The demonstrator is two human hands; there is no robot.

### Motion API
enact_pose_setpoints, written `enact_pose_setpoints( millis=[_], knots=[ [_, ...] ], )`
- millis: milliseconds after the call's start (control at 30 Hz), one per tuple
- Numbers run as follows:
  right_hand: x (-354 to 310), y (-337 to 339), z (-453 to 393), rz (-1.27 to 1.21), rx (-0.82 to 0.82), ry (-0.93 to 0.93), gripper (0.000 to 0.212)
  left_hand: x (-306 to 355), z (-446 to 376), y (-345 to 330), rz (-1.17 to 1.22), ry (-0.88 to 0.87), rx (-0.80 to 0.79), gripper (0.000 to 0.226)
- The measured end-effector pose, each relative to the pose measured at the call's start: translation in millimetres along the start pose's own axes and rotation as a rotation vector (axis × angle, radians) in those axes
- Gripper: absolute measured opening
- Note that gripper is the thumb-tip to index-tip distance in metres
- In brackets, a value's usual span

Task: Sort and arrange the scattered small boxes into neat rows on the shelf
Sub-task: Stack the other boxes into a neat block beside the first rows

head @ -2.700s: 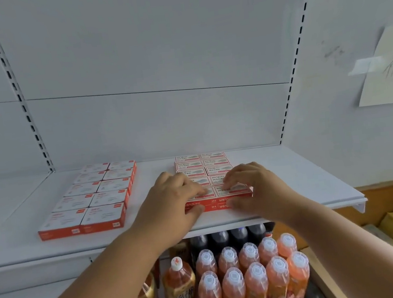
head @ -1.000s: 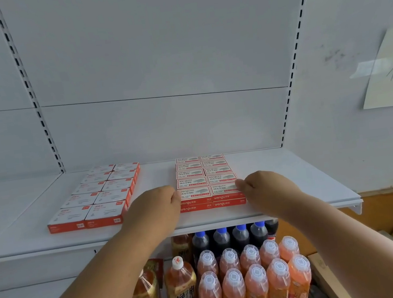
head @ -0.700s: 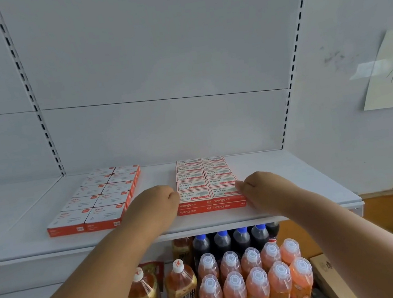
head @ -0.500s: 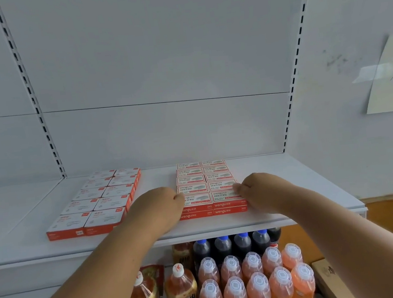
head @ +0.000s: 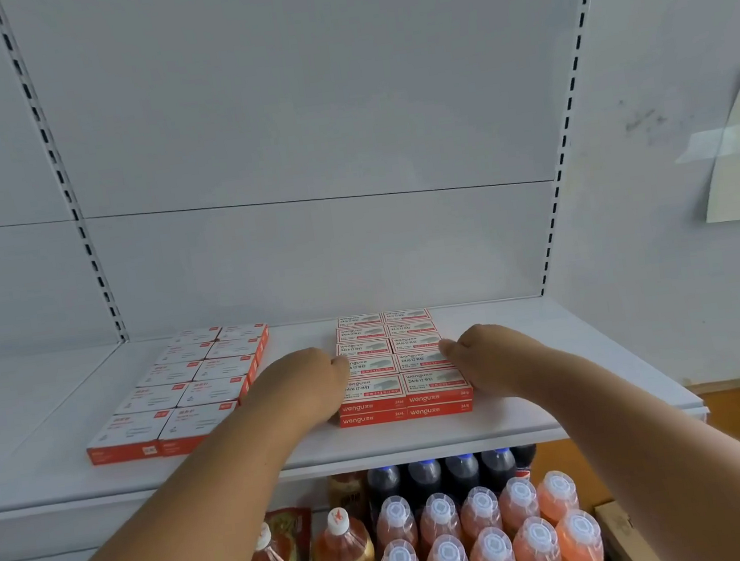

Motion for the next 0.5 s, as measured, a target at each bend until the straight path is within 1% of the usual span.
enact_pose_setpoints(
  millis=[133, 267, 333, 433, 500],
  knots=[
    [-1.8, -5.5, -8.5, 0.091, 0.003, 0.029, 0.046, -0.3, -6.3, -4.7, 0.004, 0.003, -0.009, 0.044],
    [-0.1, -11.1, -13.6, 0.182, 0.032, 0.068, 0.048, -0.8, -5.2, -7.5, -0.004, -0.003, -0.001, 0.042],
    [1.1, -11.1, -14.0, 0.151, 0.027, 0.045, 0.049, -1.7, -6.7, -7.1, 0.007, 0.000, -0.014, 0.043],
    [2.3, -6.0, -13.1, 0.019, -0.016, 0.002, 0.056, -3.5, -13.3, -2.0, 0.068, 0.027, -0.027, 0.049],
    [1.8, -2.4, -14.8, -0.023, -0.035, -0.028, 0.060, -3.2, -18.9, 1.2, 0.092, 0.042, -0.020, 0.052]
  ],
)
Point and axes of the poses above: each hand's wrist, its own z-axis away from the middle knuckle, its own y-axis out of the back of the hand, x = y × z, the point moved 1 cm from there along -z, towards the middle knuckle, and after that the axes turned 10 degrees about z, right-handed, at the moved point
